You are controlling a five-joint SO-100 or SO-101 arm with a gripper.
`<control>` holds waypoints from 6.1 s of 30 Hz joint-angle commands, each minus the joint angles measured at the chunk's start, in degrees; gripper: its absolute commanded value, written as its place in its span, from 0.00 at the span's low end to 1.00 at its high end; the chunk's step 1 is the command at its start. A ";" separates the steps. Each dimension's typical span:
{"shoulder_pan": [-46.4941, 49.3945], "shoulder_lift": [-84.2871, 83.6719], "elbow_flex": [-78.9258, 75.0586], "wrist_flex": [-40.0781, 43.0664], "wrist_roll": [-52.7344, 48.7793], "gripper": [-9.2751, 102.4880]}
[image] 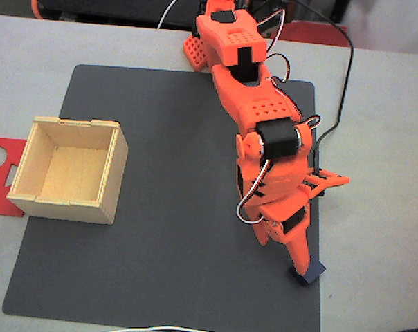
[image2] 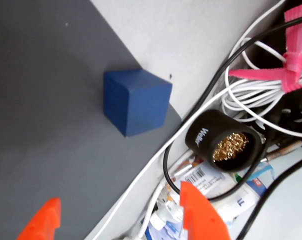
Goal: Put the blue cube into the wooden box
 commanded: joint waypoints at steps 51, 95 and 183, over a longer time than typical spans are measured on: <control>-5.01 -6.50 -2.72 -10.28 1.67 0.38; 26.28 27.42 -2.81 5.98 4.92 0.08; 51.42 0.00 -3.16 13.71 18.19 0.22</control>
